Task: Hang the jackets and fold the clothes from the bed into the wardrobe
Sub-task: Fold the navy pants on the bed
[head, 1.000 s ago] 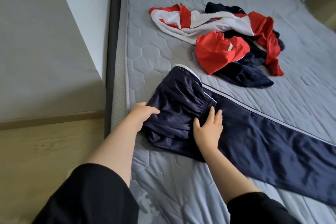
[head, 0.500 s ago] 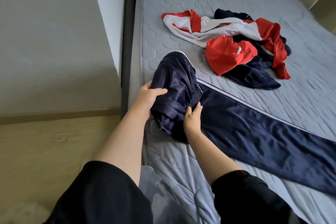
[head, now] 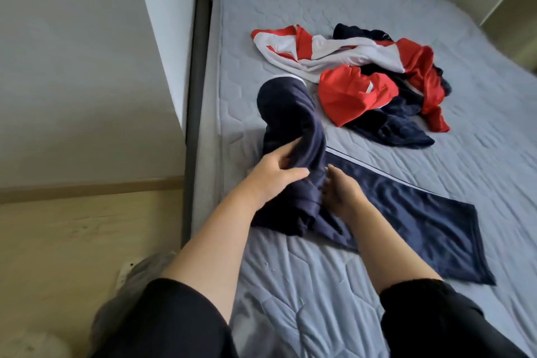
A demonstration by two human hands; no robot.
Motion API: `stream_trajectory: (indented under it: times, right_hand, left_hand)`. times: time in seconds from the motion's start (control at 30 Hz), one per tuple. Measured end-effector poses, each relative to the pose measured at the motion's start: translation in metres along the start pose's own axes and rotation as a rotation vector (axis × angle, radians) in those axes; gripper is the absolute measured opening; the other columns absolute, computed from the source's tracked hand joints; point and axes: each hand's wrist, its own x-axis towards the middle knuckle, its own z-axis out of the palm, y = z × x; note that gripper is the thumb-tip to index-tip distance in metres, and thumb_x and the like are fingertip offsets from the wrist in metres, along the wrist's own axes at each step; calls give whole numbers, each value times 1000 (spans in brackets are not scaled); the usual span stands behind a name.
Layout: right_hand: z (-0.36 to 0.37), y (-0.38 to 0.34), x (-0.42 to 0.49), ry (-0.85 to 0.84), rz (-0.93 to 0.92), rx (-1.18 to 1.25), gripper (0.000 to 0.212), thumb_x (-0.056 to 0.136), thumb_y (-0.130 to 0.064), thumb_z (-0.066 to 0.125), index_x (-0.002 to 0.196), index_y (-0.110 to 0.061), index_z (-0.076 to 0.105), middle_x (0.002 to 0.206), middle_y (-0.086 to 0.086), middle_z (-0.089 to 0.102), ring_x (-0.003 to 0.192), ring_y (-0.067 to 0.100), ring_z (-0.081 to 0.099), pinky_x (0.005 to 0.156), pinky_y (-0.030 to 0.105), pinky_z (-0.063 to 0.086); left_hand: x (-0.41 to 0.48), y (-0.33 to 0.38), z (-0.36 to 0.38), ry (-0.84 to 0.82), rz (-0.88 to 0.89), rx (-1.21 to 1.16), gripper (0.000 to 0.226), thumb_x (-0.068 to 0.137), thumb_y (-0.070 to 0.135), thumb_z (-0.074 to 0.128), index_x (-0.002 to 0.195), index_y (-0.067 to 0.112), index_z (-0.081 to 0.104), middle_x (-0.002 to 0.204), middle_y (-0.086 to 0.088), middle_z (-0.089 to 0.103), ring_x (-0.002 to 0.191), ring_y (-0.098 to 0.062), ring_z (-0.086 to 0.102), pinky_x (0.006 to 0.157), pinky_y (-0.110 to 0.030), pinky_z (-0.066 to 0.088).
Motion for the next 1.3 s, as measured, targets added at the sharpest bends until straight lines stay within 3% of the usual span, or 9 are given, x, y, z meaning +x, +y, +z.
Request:
stream_trajectory:
  times: [0.1,0.2,0.33,0.43,0.67,0.97,1.1,1.23,1.3]
  right_hand:
    - [-57,-12,4,210,-45,5,40,97,-37,43,103,-5,66,82,11,73,77,25,70,80,34,55]
    - [-86,-9,4,290,2,-38,53,86,-50,51,116,-8,65,111,15,69,105,32,64,100,45,46]
    - [-88,1,3,326,37,-180,61,72,-51,71,117,-10,64,112,7,68,103,27,64,99,43,48]
    - [-79,10,6,316,2,-223,32,82,-34,71,101,-9,66,106,11,69,90,24,66,88,38,53]
    - [-64,27,-2,335,-10,-265,23,91,-22,62,109,-8,62,107,14,67,99,30,64,94,46,51]
    - [-1,39,-6,242,-50,-411,20,91,-27,60,98,-8,64,104,13,68,95,27,64,89,40,53]
    - [15,44,-14,395,-166,-807,41,86,-22,62,123,-8,48,119,9,58,110,29,57,79,33,43]
    - [20,46,-24,594,-707,-1191,73,86,-16,59,149,-11,21,152,11,29,138,28,28,110,39,27]
    - [23,51,-20,516,-694,-1276,67,93,-23,49,151,-11,17,158,10,17,145,26,15,117,42,16]
  left_hand:
    - [-1,-15,24,-260,-198,108,50,94,23,56,140,33,42,112,17,62,91,-6,69,75,-18,52]
    - [2,-30,21,36,-184,330,30,91,16,54,119,18,65,96,2,71,73,-18,70,62,-16,50]
    - [9,-46,1,509,-98,656,33,88,11,53,117,19,66,116,-2,66,105,-23,61,89,-28,46]
    - [15,-57,-3,459,-282,446,45,89,24,58,133,16,51,129,-4,58,115,-24,55,97,-31,42]
    - [17,-74,-7,443,-491,221,43,81,21,69,122,11,57,110,-3,64,94,-24,61,81,-31,48]
    - [2,-64,-52,929,-503,298,29,81,4,48,102,10,67,89,-9,65,71,-28,57,60,-28,43]
    - [-3,-58,-71,742,-562,635,27,83,6,46,107,6,58,104,-14,61,86,-33,54,68,-32,40]
    - [-2,-59,-75,644,-537,716,20,89,23,45,101,10,54,97,-8,59,83,-29,50,69,-32,37]
    - [-1,-59,-71,641,-490,698,18,86,34,49,91,16,53,84,0,57,79,-26,53,60,-30,35]
